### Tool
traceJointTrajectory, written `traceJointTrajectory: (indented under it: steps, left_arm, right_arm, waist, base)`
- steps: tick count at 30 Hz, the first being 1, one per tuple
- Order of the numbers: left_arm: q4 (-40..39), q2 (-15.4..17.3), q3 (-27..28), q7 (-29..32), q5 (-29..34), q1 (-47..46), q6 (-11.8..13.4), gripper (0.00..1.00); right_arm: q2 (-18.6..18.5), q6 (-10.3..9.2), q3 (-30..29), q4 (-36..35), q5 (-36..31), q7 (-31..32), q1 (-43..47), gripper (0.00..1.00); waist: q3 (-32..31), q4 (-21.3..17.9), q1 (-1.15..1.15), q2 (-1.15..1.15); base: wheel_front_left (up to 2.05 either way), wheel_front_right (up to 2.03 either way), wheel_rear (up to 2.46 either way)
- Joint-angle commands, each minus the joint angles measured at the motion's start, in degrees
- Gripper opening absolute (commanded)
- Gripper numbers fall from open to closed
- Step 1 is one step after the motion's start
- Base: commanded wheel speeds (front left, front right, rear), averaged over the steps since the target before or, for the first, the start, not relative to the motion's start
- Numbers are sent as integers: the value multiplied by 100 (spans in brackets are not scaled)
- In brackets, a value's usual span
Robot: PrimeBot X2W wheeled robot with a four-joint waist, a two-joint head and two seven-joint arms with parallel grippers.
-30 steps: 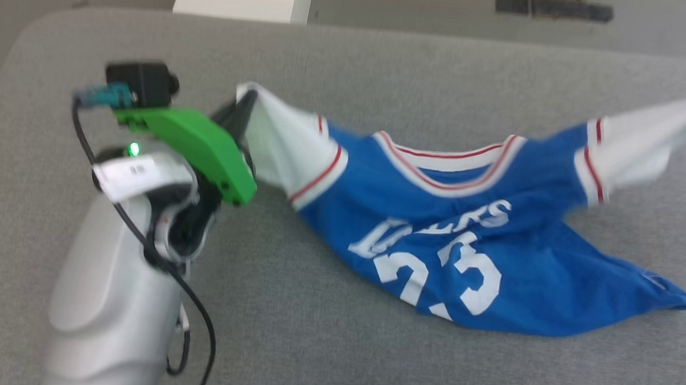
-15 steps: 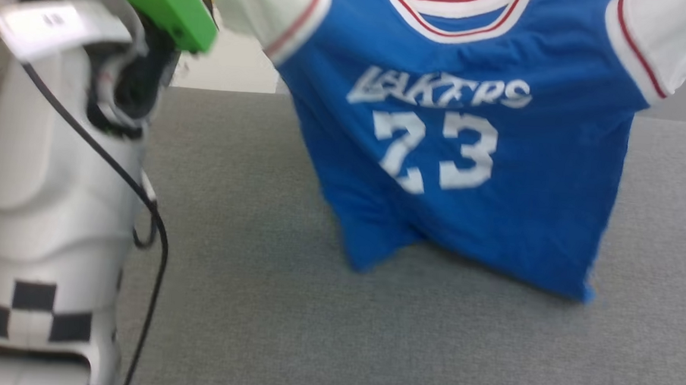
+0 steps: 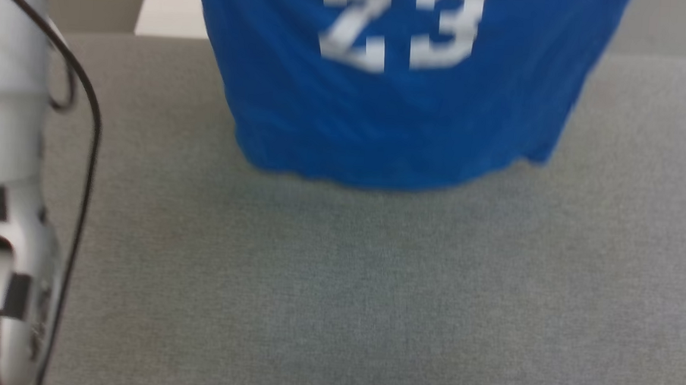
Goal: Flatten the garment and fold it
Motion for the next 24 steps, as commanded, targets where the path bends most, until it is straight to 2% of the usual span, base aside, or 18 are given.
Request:
traceJointTrajectory:
  steps: [1,6,13,18,24]
  left_arm:
    - [80,94,-27,-81,120,-287,31,0]
    - [326,141,26,-701,348,-1132,185,0]
    - [754,166,128,-1247,272,-1582,59,0]
    - [1107,105,209,-1503,100,-1463,-66,0]
    - [1614,-182,189,-1809,-169,-940,-394,0]
  right_arm:
    - [33,21,45,136,-151,-142,-308,0]
    - [326,21,-49,775,-596,-689,-1379,0]
    - [472,21,25,1600,-881,-1447,-2182,0]
    - [371,21,157,2015,-728,-1729,-2168,0]
    - [152,21,242,2300,-231,-2014,-1534,0]
  waist:
    - [680,-129,0,0]
    - [1255,-155,0,0]
    - [1654,-75,0,0]
    - [1743,52,0,0]
    - [1547,293,0,0]
  base:
    - [0,0,0]
    - [0,0,0]
    - [0,0,0]
    - [0,0,0]
    - [0,0,0]
